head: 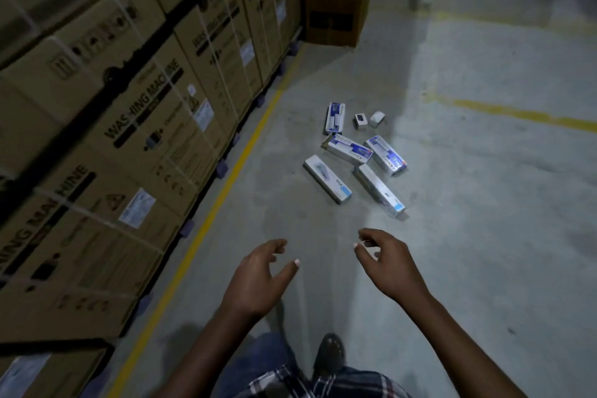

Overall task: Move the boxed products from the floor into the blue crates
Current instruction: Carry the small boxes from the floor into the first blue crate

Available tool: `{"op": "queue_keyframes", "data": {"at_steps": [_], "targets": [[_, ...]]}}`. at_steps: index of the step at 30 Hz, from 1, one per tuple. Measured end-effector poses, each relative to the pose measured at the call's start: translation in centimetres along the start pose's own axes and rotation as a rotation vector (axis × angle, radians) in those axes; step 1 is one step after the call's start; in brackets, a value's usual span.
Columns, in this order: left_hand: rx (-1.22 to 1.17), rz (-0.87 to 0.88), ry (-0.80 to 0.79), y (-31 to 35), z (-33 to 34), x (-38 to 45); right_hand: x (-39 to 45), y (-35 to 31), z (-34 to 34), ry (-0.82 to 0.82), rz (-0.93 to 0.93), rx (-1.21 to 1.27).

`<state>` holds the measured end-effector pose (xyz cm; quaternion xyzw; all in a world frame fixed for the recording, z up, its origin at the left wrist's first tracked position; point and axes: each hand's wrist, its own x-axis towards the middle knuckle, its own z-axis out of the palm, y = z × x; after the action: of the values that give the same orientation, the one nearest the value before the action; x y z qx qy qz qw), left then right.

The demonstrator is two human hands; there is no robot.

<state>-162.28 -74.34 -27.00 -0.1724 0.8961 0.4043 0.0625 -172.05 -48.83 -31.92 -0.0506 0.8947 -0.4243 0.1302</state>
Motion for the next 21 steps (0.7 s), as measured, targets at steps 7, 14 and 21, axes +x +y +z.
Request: {"op": "queue_keyframes", "data": {"at_steps": [7, 14, 21], "targets": [[-0.034, -0.023, -0.047, 0.6, -1.9, 15.2, 13.5, -2.9, -0.2, 0.055, 0.076, -0.011], [-0.096, -0.006, -0.088, -0.6, -7.8, 32.9, 28.5, -8.0, 1.5, 0.110, 0.146, -0.035], [-0.052, 0.040, -0.138, 0.3, -15.0, 49.0, 41.0, -14.7, 2.3, 0.192, 0.157, -0.006]]}}
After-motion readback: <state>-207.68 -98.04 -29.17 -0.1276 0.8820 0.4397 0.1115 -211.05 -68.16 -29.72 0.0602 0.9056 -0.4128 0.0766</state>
